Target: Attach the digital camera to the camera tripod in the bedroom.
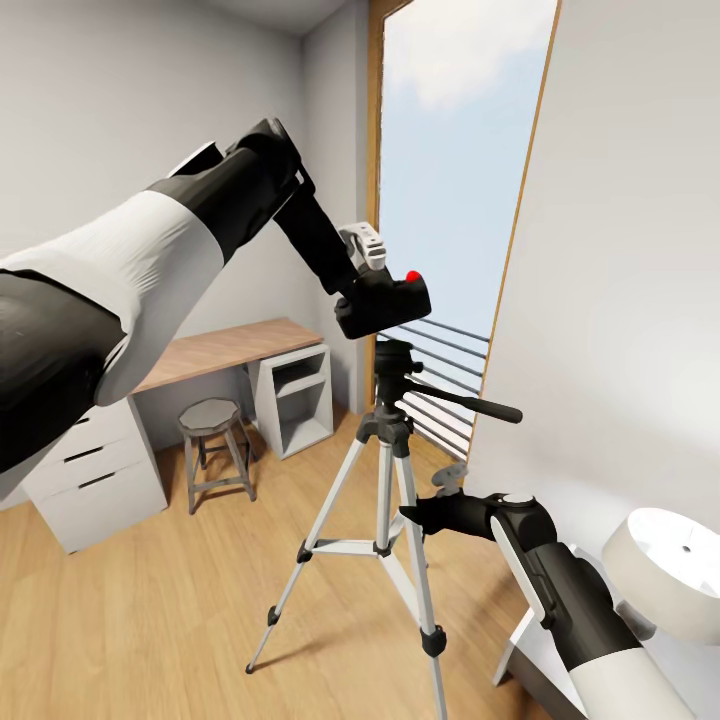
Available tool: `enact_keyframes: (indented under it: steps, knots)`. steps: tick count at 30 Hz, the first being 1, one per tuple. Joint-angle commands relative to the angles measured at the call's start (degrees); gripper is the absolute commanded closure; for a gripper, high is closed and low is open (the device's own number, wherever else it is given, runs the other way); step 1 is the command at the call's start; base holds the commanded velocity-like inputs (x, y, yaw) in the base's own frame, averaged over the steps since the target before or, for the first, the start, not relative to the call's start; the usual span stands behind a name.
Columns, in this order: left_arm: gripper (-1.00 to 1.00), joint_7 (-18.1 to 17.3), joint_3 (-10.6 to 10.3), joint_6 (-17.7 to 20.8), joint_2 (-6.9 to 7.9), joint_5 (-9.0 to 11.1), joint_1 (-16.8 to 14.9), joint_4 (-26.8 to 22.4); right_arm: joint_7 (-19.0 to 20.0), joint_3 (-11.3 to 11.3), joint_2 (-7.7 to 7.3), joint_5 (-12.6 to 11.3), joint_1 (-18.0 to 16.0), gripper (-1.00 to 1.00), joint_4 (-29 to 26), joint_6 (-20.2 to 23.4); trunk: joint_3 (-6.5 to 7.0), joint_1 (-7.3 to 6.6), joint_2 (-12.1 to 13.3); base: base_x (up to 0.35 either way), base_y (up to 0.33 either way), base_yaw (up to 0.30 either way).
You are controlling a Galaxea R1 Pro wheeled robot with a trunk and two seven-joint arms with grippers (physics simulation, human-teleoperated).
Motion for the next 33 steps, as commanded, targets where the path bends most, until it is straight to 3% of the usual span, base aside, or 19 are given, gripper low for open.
enact_keyframes:
  steps: [1, 14, 15, 19, 33]
  knots:
    - [1.0, -0.5, 0.1, 0.6, -0.02, -0.5, 0.0, 0.0, 0.1, 0.0, -0.06, 1.5, 0.0, 1.0, 0.1, 0.2, -0.09, 0.01, 0.0, 0.0, 0.0, 0.0]
    - [1.0, -0.3, 0.1, 0.6, -0.02, -0.5, 0.2, -0.2, 0.1, 0.0, -0.06, 1.5, 0.0, 1.0, 0.1, 0.2, -0.09, 0.01, 0.0, 0.0, 0.0, 0.0]
    - [1.0, 0.1, 0.2, 0.9, -0.02, -0.2, 0.5, -0.5, 0.1, 0.0, -0.06, 0.3, 0.0, 1.0, 0.1, 0.2, -0.08, 0.01, 0.0, 0.0, 0.0, 0.0]
    - [1.0, -0.2, 0.3, 1.1, -0.02, 0.8, 0.5, -1.4, 0.0, 0.0, 0.03, 0.2, 0.0, 1.0, 0.1, 0.3, -0.08, 0.01, 0.0, 0.0, 0.0, 0.0]
    - [1.0, -1.0, -1.0, 3.1, -0.02, -2.9, 0.5, -4.7, 0.0, 0.0, 0.01, 0.1, 0.0, 1.0, 0.1, 0.4, -0.08, 0.01, 0.0, 0.0, 0.0, 0.0]
